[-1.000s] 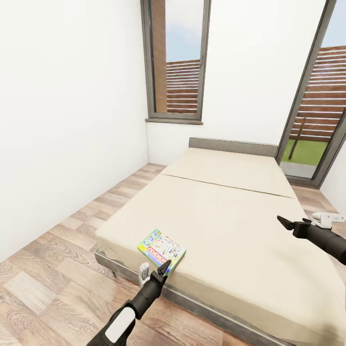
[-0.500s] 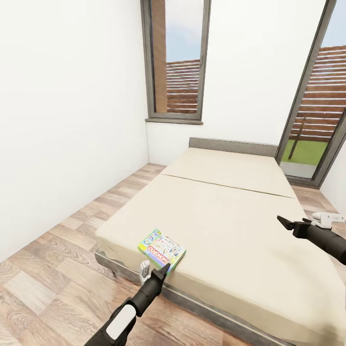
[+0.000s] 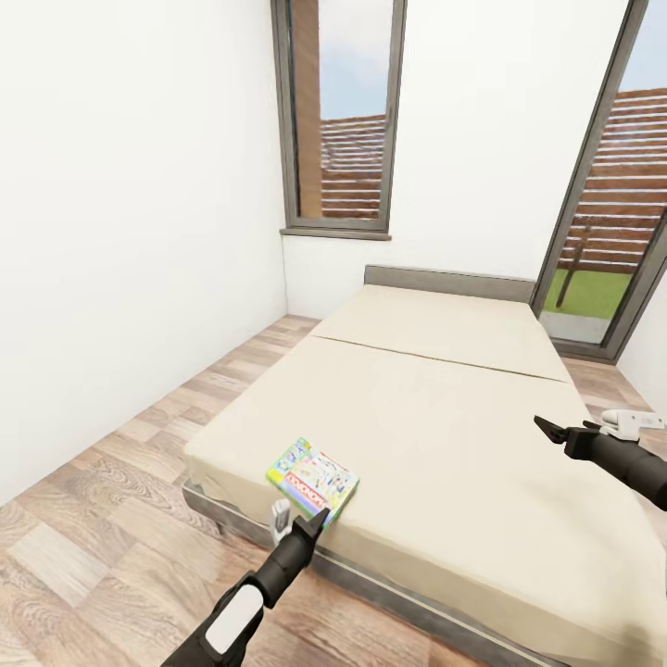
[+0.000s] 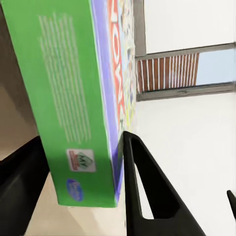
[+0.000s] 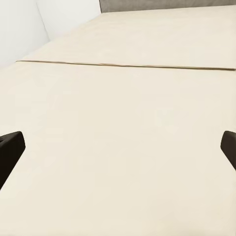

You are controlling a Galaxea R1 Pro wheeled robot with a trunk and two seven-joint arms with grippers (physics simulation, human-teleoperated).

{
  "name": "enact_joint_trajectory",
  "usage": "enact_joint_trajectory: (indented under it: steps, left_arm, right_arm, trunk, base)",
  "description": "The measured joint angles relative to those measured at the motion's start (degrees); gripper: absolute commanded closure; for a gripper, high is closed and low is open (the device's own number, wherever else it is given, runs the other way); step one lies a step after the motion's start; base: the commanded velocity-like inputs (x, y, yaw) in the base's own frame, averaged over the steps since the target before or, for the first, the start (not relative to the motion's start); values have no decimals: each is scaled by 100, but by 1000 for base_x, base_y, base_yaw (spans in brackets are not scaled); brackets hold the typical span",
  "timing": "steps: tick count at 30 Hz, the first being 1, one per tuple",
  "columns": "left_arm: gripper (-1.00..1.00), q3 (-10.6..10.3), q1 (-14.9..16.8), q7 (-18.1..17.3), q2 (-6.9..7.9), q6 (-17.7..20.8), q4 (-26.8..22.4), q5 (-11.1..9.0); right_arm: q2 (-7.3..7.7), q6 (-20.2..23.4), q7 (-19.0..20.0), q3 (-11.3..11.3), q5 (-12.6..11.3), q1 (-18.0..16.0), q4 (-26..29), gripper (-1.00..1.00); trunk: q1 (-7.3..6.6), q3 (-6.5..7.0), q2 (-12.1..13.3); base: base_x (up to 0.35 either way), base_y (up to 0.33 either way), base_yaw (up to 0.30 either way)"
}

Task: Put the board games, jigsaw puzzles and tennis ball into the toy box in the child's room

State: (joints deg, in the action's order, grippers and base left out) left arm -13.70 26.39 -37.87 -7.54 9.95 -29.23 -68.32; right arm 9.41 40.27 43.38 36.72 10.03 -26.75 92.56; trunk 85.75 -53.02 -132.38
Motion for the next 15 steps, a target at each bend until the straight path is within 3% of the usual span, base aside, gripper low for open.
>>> enact_joint_trajectory:
  steps: [15]
  left_arm:
    - [100,-35,-47,-142,58,32,-445,20]
  right_arm:
    - [0,-20,-12,2,5,1,-5,-100]
  trunk:
    - [0,0,0]
  base:
    - [0,0,0]
